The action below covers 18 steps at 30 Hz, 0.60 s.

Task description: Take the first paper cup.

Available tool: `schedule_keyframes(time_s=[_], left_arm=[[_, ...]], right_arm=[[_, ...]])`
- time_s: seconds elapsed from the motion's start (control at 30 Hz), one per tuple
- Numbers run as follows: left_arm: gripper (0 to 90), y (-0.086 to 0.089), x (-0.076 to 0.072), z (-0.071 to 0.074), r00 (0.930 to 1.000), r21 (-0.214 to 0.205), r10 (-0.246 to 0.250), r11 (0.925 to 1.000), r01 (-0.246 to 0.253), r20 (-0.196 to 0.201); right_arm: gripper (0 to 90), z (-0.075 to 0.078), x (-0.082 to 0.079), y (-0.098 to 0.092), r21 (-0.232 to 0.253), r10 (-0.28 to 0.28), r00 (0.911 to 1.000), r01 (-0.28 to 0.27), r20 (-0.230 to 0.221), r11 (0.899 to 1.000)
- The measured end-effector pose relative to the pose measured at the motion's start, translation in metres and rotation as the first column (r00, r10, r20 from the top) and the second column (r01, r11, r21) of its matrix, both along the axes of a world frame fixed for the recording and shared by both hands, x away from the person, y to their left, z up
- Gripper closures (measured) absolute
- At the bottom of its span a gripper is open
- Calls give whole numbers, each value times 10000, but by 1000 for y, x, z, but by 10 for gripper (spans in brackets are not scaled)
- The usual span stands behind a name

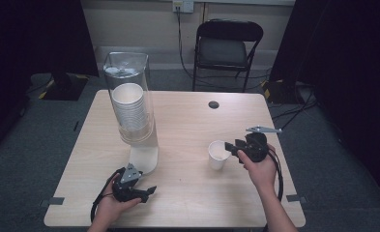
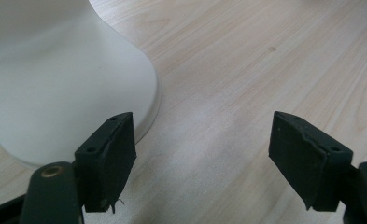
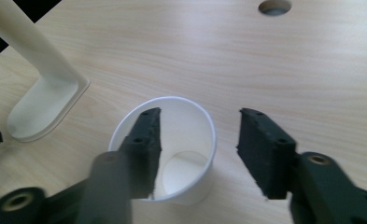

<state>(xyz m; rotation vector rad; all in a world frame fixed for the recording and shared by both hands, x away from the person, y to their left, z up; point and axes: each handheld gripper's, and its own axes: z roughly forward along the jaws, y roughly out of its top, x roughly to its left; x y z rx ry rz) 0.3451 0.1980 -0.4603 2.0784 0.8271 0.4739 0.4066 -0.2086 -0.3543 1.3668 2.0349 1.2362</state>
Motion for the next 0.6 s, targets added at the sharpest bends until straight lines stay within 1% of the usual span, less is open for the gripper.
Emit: schedule_keyframes(time_s=[0.03,0.07,0.1,0.13,0.17,0.2,0.23,0.27,0.3,0.33,0.37,0.43,0.47,0.5,0.57,0.6], left_arm=[[229,1,0,0,10000,57,3,10000,-3,5],[229,1,0,1,10000,128,-1,9999,0,55],[229,1,0,1,10000,128,-1,9999,0,55],[229,1,0,1,10000,19,-3,10000,2,28],[229,1,0,1,10000,-91,47,9999,-47,29],[229,2,0,2,10000,26,52,10000,-52,61],[229,2,-1,2,10000,-9,89,10000,-89,43],[229,2,-1,2,10000,-9,89,10000,-89,43],[230,3,-1,3,9999,-49,152,9999,-152,46],[230,3,-1,3,9999,-49,152,9999,-152,46],[230,5,0,4,9999,-11,151,9999,-151,72],[230,5,0,5,9998,-154,198,9997,-197,56],[229,5,0,5,9998,-154,198,9997,-197,56],[229,6,0,5,9998,-170,210,9996,-209,49],[230,7,0,6,9997,-53,216,9998,-215,80],[229,6,0,6,9997,-190,239,9995,-238,39]], right_arm=[[403,0,-3,-3,-48,-39,9997,40,237,10000],[340,-1,-5,-7,-173,-61,9985,71,537,9998],[340,-1,-5,-7,-173,-61,9985,71,537,9998],[260,-5,-10,-17,-572,-211,9934,277,1125,9980],[260,-6,-12,-21,-580,-240,9930,309,1159,9978],[253,-8,-14,-25,-475,-227,9928,284,1174,9985],[234,-12,-17,-32,-359,-273,9929,316,1161,9989],[234,-12,-17,-32,-359,-273,9929,316,1161,9989],[178,-20,-22,-42,-445,-326,9926,380,1172,9983],[178,-20,-22,-42,-445,-326,9926,380,1172,9983],[176,-27,-25,-50,-489,-379,9928,437,1133,9979],[150,-36,-28,-56,-636,-468,9934,537,1051,9965],[150,-36,-28,-56,-636,-468,9934,537,1051,9965],[145,-43,-29,-60,-797,-556,9940,631,938,9948],[144,-55,-32,-65,-948,-464,9955,542,831,9940],[144,-63,-34,-66,-1131,-421,9963,504,748,9923]])
